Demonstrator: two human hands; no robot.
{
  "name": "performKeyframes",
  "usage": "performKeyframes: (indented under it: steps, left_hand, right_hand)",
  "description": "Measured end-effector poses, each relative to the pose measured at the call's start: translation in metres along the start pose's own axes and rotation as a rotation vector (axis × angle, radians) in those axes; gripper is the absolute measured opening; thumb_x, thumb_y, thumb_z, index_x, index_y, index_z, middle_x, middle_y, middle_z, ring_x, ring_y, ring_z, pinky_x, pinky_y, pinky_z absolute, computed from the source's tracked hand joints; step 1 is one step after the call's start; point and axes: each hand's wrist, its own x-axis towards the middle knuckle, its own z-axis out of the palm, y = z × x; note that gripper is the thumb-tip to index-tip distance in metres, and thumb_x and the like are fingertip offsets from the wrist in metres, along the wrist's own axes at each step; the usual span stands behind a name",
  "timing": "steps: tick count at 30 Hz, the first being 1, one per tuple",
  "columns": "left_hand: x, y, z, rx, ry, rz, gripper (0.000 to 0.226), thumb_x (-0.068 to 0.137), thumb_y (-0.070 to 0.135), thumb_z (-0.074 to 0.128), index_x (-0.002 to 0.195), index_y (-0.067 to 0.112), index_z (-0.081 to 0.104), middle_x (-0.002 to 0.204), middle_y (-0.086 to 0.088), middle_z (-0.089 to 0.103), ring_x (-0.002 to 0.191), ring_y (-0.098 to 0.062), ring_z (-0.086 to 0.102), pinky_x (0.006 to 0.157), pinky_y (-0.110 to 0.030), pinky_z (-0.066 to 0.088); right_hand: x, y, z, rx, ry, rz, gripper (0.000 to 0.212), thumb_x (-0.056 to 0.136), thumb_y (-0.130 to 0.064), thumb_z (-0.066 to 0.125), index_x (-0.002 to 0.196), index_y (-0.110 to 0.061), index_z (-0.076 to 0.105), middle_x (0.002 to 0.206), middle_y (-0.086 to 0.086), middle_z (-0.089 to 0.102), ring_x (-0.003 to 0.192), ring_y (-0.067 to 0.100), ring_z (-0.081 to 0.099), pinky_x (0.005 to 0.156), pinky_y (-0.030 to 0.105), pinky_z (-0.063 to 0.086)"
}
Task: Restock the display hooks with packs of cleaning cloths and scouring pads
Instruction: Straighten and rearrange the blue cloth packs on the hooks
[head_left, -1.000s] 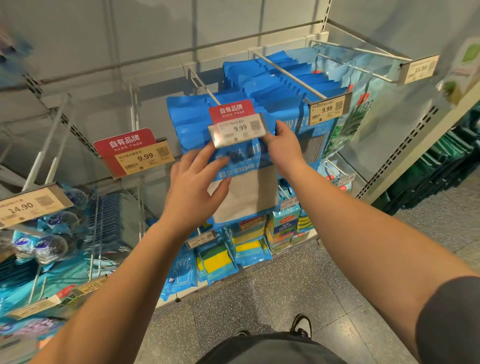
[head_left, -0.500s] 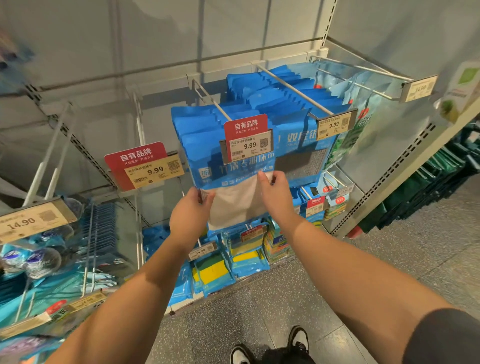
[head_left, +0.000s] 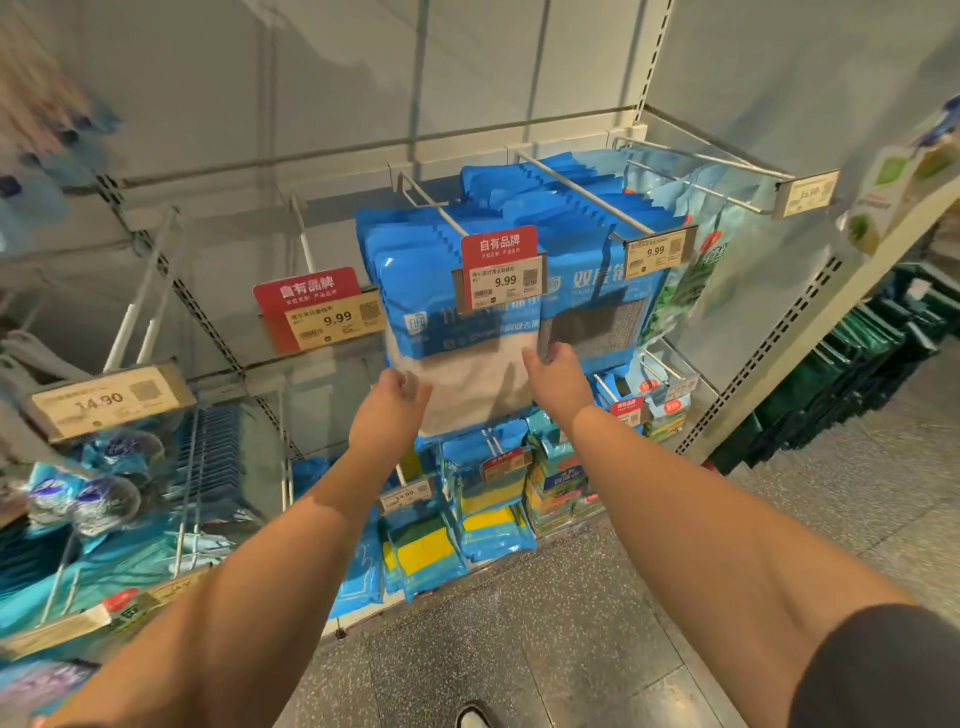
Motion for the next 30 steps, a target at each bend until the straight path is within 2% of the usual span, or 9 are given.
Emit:
performKeyframes:
  steps: [3,6,10,12,17,21,24,27,30]
  left_hand:
    - [-0.033,-0.018,-0.002,-0.004,-0.002,-0.019,0.052,0.103,0.047,0.049,0.136,0.006,0.048,0.126,-0.007,0.061,0.097,-0.027,0.060,0.078,-0.036,0.043]
    - [-0.081,-0.042,-0.002,0.050,-0.013,0.024,0.037,0.103,0.041,0.050,0.114,0.006,0.056,0.112,-0.015,0.066,0.087,-0.030,0.057,0.077,-0.041,0.045]
    - [-0.168,-0.082,-0.010,0.133,-0.017,0.068,0.025,0.100,0.035,0.052,0.109,0.013,0.060,0.102,-0.010,0.067,0.091,-0.032,0.062,0.073,-0.034,0.044]
    - [-0.217,-0.105,-0.016,0.154,-0.028,0.097,0.021,0.099,0.030,0.055,0.107,0.012,0.064,0.100,-0.008,0.068,0.090,-0.029,0.062,0.071,-0.031,0.041]
    - [-0.336,-0.157,-0.058,0.209,-0.064,0.078,0.026,0.101,0.036,0.056,0.113,0.015,0.065,0.110,-0.008,0.068,0.088,-0.027,0.067,0.077,-0.035,0.053]
    - [-0.417,-0.203,-0.117,0.261,-0.034,0.035,0.030,0.101,0.036,0.054,0.122,0.016,0.062,0.124,-0.006,0.067,0.100,-0.025,0.065,0.086,-0.036,0.053]
    - [-0.467,-0.239,-0.164,0.319,0.015,-0.011,0.032,0.102,0.036,0.054,0.125,0.017,0.061,0.126,-0.007,0.065,0.107,-0.026,0.062,0.081,-0.032,0.046]
    - [-0.514,-0.288,-0.201,0.329,0.059,-0.021,0.032,0.101,0.036,0.055,0.126,0.018,0.060,0.131,-0.006,0.063,0.114,-0.028,0.061,0.090,-0.035,0.049]
    - [-0.564,-0.343,-0.243,0.374,0.070,-0.067,0.035,0.102,0.037,0.054,0.130,0.018,0.059,0.136,-0.004,0.060,0.122,-0.026,0.057,0.095,-0.033,0.045]
  right_hand:
    - [-0.036,0.019,-0.018,-0.110,-0.050,0.019,0.058,0.102,-0.040,0.050,0.149,-0.009,0.035,0.144,0.014,0.049,0.125,0.034,0.053,0.094,0.037,0.043]
    - [-0.086,0.037,-0.033,-0.270,-0.083,-0.039,0.044,0.102,-0.038,0.048,0.137,-0.009,0.048,0.129,0.016,0.059,0.112,0.035,0.058,0.084,0.034,0.044]
    - [-0.185,0.058,-0.040,-0.373,-0.164,-0.152,0.030,0.103,-0.034,0.046,0.123,-0.014,0.055,0.111,0.001,0.060,0.097,0.022,0.058,0.090,0.042,0.049]
    - [-0.237,0.067,-0.037,-0.410,-0.192,-0.211,0.028,0.102,-0.034,0.046,0.122,-0.017,0.057,0.114,0.003,0.063,0.097,0.021,0.057,0.095,0.043,0.047]
    - [-0.363,0.059,-0.024,-0.475,-0.339,-0.326,0.029,0.102,-0.035,0.046,0.121,-0.017,0.058,0.118,0.003,0.061,0.101,0.022,0.056,0.083,0.036,0.046]
    - [-0.452,0.038,0.002,-0.585,-0.446,-0.438,0.028,0.102,-0.034,0.048,0.119,-0.016,0.059,0.115,0.004,0.064,0.098,0.023,0.059,0.082,0.036,0.048]
    - [-0.509,0.022,0.038,-0.655,-0.497,-0.544,0.027,0.099,-0.032,0.050,0.116,-0.013,0.061,0.112,0.006,0.064,0.098,0.024,0.059,0.083,0.037,0.047]
    - [-0.565,0.010,0.082,-0.676,-0.550,-0.601,0.026,0.099,-0.030,0.049,0.114,-0.012,0.060,0.105,0.003,0.062,0.087,0.019,0.056,0.074,0.034,0.045]
    - [-0.625,-0.004,0.134,-0.719,-0.595,-0.668,0.031,0.100,-0.032,0.048,0.122,-0.015,0.059,0.118,0.004,0.062,0.093,0.021,0.058,0.074,0.031,0.042]
